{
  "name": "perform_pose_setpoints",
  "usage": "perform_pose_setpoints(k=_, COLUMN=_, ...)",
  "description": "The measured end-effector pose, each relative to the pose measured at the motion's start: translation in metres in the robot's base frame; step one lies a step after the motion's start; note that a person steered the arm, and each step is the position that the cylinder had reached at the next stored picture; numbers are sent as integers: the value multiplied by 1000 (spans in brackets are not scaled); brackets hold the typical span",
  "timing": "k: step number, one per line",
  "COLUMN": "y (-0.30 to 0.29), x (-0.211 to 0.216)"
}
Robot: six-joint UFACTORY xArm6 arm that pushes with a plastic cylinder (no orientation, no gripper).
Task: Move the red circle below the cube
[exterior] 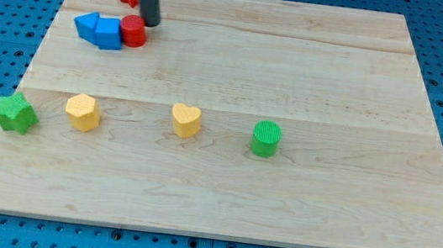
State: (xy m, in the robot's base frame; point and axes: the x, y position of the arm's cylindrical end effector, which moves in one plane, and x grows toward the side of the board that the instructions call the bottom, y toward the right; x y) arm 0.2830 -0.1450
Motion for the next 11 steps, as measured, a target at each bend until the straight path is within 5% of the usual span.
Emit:
perform_pose_setpoints(k=1, y=16, x=30)
perform_pose_setpoints(k=3, y=-7, x=23)
perform_pose_setpoints(k=4, y=-6, x=91)
perform_pose_setpoints(k=6, y=64, x=139)
perform_pose_setpoints(k=11, y=-65, x=75)
